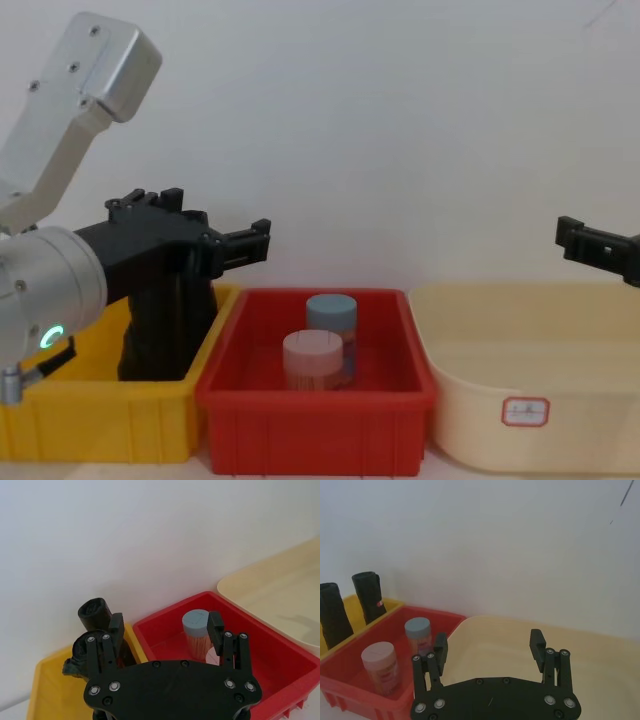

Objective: Pick up the garbage bag with the one hand and transfer it to the other hand.

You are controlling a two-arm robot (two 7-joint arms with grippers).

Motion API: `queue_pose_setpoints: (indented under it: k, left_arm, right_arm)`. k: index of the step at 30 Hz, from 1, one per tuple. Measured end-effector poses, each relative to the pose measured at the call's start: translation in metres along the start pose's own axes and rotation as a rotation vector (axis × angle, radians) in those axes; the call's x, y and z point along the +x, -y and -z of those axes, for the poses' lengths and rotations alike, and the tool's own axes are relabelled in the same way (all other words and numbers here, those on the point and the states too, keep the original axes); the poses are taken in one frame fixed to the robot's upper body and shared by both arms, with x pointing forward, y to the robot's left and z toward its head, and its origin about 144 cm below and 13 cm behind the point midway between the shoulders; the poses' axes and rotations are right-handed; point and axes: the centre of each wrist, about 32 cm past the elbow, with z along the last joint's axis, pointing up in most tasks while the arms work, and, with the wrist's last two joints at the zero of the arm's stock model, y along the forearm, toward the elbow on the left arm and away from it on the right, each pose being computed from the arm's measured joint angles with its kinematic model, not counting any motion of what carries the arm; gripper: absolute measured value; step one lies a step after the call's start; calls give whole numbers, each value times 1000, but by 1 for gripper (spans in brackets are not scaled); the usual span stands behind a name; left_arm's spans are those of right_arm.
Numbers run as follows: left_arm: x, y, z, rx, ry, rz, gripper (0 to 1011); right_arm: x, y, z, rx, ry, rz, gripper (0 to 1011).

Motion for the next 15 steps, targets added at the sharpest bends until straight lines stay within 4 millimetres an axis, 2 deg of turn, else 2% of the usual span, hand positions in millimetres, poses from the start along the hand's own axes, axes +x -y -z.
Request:
queue_pose_setpoints:
  k: [15]
  left_arm:
    - [30,-17,7,45,-27,19,1001]
  right_arm:
    - [0,0,0,0,0,0,1000]
